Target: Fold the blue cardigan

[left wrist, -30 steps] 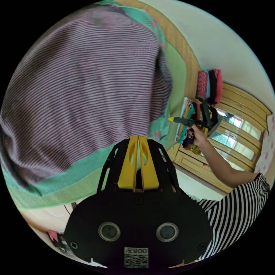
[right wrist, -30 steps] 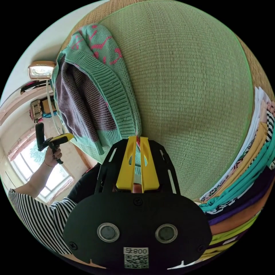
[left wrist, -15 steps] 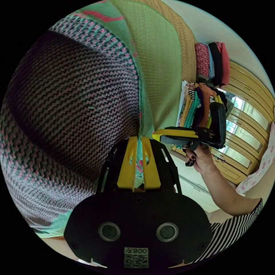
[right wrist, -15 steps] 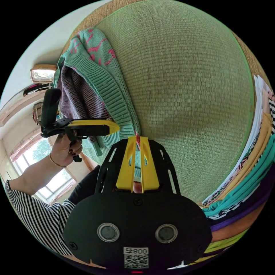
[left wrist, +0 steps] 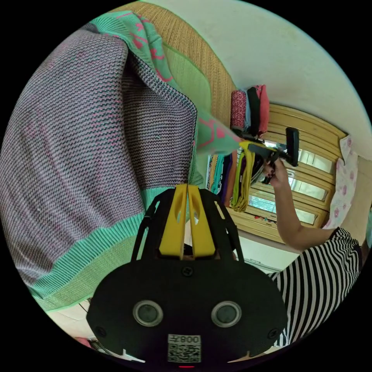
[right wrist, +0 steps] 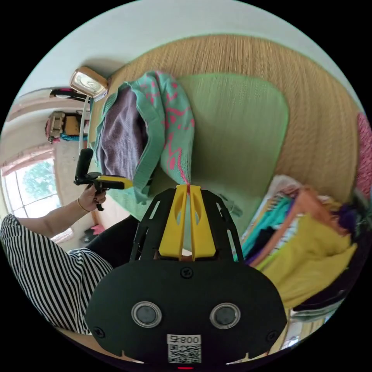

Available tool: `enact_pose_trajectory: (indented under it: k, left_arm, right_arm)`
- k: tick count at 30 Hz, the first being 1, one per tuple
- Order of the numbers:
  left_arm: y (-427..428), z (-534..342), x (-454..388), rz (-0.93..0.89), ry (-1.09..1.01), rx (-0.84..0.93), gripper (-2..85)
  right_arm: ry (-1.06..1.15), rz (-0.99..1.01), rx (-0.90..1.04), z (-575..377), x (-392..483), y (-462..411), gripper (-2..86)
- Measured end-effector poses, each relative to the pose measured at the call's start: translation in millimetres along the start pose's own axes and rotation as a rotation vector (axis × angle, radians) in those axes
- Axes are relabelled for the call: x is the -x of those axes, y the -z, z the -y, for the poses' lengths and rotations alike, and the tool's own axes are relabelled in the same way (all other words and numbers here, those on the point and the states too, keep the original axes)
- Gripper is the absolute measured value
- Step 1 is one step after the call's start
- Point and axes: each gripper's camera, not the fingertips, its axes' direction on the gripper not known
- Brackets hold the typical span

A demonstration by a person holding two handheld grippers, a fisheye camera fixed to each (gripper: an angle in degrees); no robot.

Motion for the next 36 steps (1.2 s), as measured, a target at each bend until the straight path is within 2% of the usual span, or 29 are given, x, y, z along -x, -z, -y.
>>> enact_pose_trajectory:
  k: [5, 8, 12, 15, 17, 20, 23, 25, 36]
  left_arm:
    - [8, -32, 1, -0.112, -0.034, 0.030, 0.2]
    - [-1, -42, 4, -0.129, -0.055, 0.071, 0.3]
    - [-7, -59, 17, -0.122, -0.016, 0.077, 0.3]
    - [5, -86, 29, -0.140, 0.008, 0.041, 0.3]
    - [27, -115, 44, -0.092, 0.036, -0.001, 0.4]
    - [63, -158, 74, -0.019, 0.142, -0.089, 0.5]
    - [103, -202, 108, 0.049, 0.292, -0.195, 0.7]
    - [127, -227, 124, 0.087, 0.357, -0.267, 1.0]
    - [264, -375, 198, 0.281, 0.654, -0.759, 5.1]
  right_arm:
    - [0.047, -0.396, -0.089, 44, 34, 105, 0.4]
    - [-0.040, -0.445, -0.129, 86, 20, 137, 0.3]
    - [-0.220, -0.541, -0.073, 129, 5, 130, 0.1]
    - [-0.230, -0.387, -0.104, 143, 22, 107, 0.1]
    - [-0.088, -0.181, -0.129, 145, 60, 71, 0.1]
    - [0.072, -0.045, -0.034, 141, 124, -1, 0.2]
    - [0.169, -0.007, 0.103, 143, 182, -70, 0.4]
    - [0.184, 0.009, 0.129, 151, 209, -95, 0.5]
    - [0.382, 0.089, 0.040, 241, 377, -132, 4.2]
